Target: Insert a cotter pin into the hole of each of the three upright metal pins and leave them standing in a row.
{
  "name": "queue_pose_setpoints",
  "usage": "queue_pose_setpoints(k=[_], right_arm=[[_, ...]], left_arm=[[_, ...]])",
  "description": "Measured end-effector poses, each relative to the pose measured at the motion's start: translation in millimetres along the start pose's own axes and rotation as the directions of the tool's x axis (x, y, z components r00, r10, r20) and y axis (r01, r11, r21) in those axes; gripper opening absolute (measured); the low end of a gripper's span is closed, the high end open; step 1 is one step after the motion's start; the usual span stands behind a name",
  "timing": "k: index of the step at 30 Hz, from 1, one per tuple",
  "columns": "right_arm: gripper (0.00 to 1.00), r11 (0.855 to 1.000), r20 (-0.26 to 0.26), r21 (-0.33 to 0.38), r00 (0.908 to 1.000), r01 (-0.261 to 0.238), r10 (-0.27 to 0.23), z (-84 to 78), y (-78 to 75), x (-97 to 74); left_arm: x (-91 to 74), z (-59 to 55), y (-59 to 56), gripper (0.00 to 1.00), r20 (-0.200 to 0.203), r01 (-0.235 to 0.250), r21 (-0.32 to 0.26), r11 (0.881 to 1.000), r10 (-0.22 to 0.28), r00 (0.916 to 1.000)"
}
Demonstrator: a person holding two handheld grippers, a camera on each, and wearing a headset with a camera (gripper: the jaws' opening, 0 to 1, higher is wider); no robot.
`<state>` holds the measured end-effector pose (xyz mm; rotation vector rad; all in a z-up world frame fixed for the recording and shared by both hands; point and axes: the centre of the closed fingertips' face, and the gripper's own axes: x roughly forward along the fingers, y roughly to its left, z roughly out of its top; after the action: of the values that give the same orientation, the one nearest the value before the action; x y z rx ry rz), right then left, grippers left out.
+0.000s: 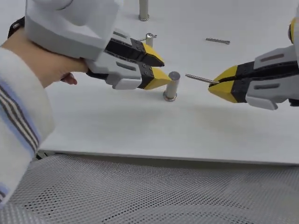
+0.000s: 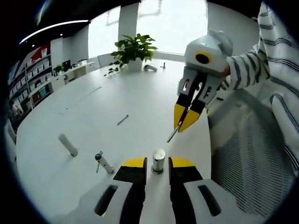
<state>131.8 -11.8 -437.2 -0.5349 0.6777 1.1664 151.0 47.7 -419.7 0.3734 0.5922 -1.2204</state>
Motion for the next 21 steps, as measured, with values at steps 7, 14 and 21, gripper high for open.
queue_pose_setpoints(k=[7, 14, 21], right_arm=[[0.00, 0.999, -0.039, -0.032, 0.9992, 0.006, -0.007, -6.0, -1.3, 7.4], [0.00, 0.999, -0.037, -0.036, 0.9993, -0.001, 0.000, -3.9, -2.0, 11.5], [0.00, 0.999, -0.039, -0.042, 0.9992, -0.004, 0.002, -1.6, -2.6, 14.2]], left_arm=[[10.8, -5.8, 2.7, 0.15, -0.045, 0.020, 0.041, 0.999, -0.018, 0.9988], [19.4, -7.7, 0.1, 0.16, -0.059, 0.047, 0.053, 0.998, -0.043, 0.9973], [23.2, -6.6, -3.2, 0.11, -0.060, 0.066, 0.069, 0.995, -0.062, 0.9963]])
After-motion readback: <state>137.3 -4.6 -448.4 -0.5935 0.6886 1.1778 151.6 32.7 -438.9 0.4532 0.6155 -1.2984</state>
